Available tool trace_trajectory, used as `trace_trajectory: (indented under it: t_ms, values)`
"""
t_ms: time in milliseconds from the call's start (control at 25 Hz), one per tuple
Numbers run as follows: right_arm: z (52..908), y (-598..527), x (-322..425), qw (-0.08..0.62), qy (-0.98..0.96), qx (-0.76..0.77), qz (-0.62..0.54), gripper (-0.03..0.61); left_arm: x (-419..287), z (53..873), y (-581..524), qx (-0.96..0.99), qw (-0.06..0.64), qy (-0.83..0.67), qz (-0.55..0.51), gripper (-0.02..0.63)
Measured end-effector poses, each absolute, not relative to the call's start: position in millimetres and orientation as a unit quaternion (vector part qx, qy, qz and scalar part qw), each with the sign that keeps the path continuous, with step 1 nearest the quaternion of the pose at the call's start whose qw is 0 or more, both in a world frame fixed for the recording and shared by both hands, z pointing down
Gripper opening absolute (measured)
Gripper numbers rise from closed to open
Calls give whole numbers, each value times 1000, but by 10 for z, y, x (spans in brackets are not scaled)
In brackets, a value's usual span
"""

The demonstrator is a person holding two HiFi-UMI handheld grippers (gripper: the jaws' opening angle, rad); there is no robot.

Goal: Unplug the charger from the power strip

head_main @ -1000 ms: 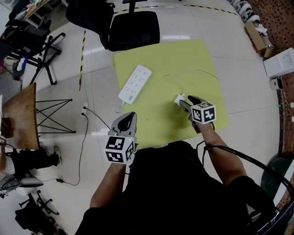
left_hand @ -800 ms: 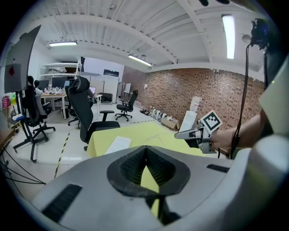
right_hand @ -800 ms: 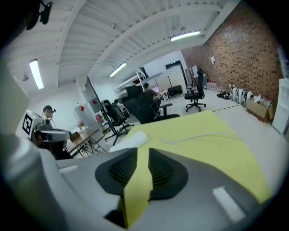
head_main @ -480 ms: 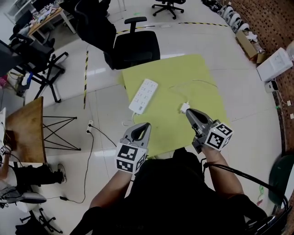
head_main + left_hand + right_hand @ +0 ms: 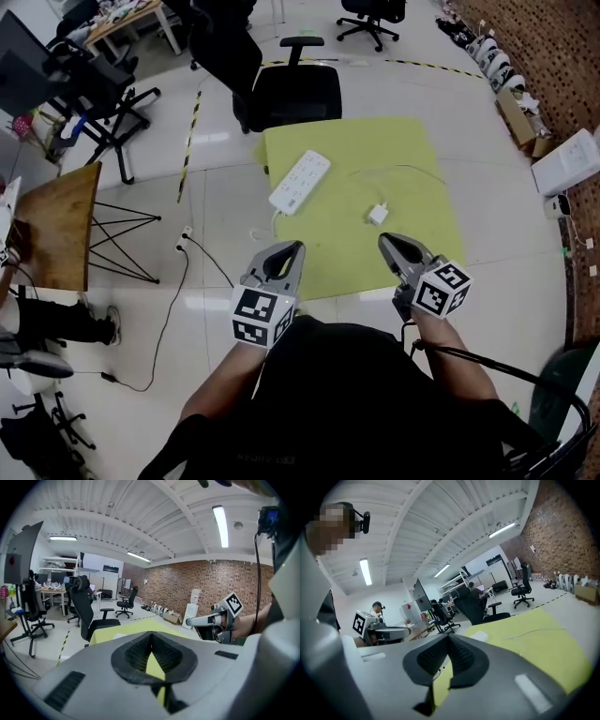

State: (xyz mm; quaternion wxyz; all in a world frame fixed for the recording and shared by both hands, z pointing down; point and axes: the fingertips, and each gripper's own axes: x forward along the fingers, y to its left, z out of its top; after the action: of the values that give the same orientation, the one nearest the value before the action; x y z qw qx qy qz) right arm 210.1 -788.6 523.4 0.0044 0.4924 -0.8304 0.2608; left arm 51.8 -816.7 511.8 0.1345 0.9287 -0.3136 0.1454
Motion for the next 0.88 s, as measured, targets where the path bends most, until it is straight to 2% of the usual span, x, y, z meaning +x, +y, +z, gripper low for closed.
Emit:
trace_trajectory:
  t_ms: [400, 880]
  values:
    - [4923, -7242, 2289, 55, -866, 468, 166, 2, 690, 4958, -7554, 912, 149, -364, 120, 6]
    - [5021, -6615, 2453, 48, -885, 430, 174, 2, 775, 5052, -6815, 885, 178, -416, 114, 6]
